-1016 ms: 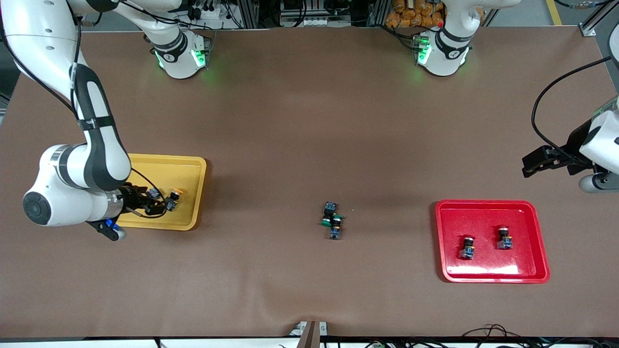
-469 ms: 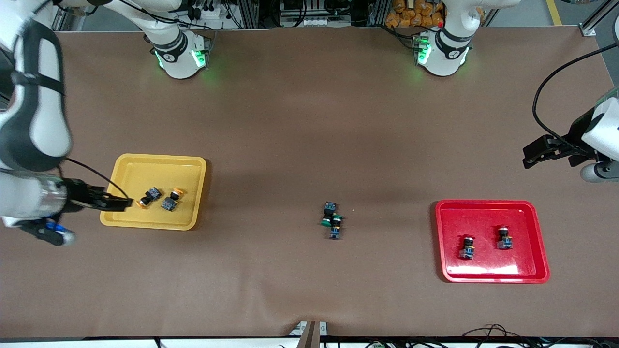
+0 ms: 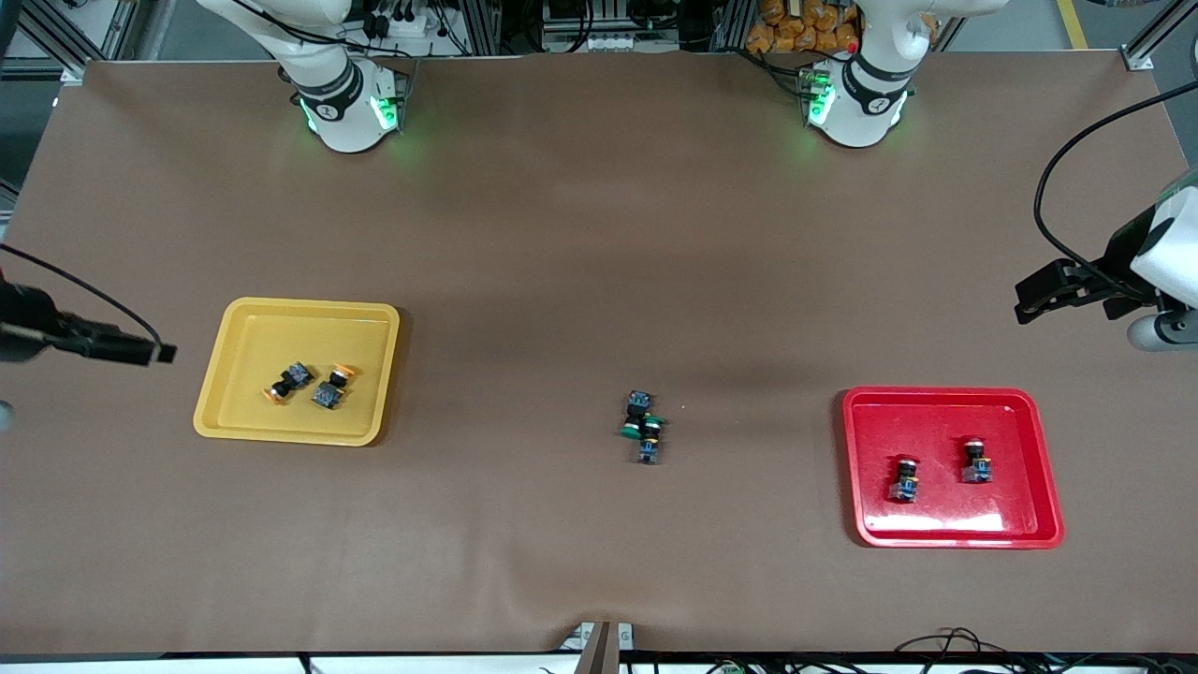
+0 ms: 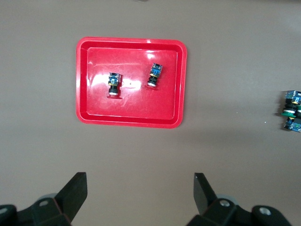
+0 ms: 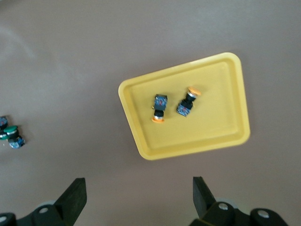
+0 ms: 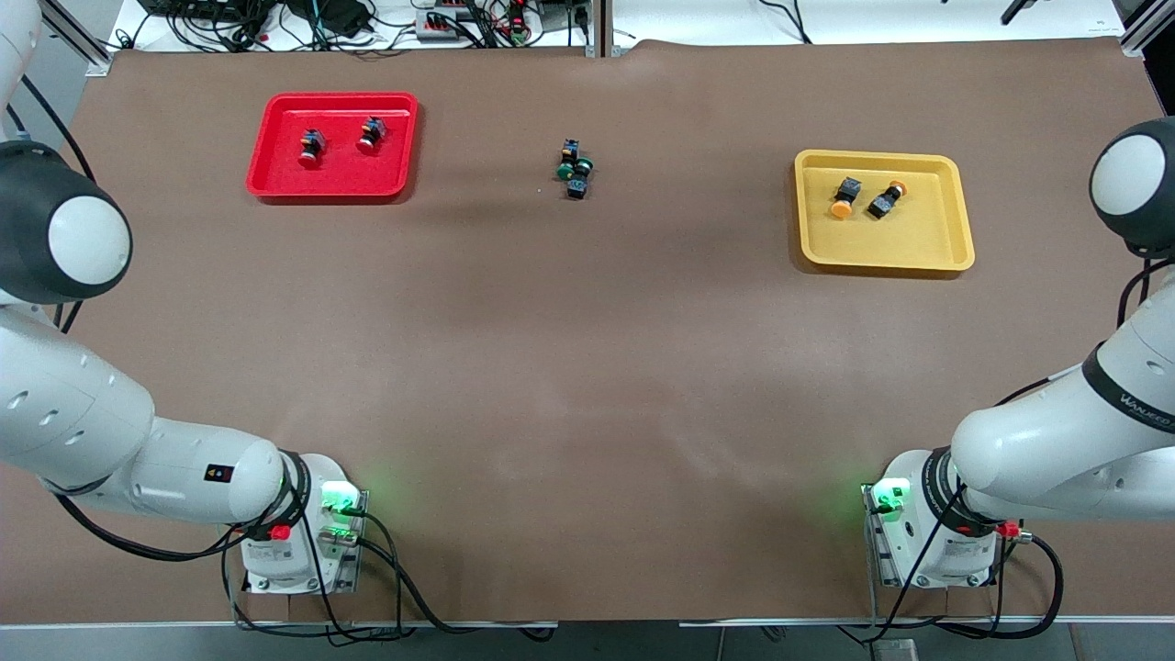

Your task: Place red and yellow buttons in trays

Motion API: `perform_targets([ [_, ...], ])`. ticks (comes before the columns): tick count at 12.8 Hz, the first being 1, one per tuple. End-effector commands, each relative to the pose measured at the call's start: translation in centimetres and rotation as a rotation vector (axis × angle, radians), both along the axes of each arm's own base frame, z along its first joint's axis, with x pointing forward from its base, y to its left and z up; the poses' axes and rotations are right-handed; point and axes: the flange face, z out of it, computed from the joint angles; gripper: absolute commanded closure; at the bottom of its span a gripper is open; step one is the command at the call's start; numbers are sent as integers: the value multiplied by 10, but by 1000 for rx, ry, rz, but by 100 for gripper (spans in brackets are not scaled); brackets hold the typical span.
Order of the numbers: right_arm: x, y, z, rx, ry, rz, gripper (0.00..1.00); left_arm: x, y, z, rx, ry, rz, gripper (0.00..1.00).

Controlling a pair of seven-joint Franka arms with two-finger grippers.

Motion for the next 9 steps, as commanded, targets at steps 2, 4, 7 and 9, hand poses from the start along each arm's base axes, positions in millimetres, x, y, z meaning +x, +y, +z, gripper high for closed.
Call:
perform_targets([
  [2,-64,10,64,-91,-73,-7,0,-10,1,12,-4,-5,-12,0],
  [4,-103,0,67,-82,-121,-9,0,-10,1,12,-4,-4,-14,0],
  [7,-134,2,64,-133,-163,12,0,-10,1,13,-5,-6,-14,0],
  [9,-141,5,54,-142,-146,21,0,-10,1,13,-3,-8,-14,0],
])
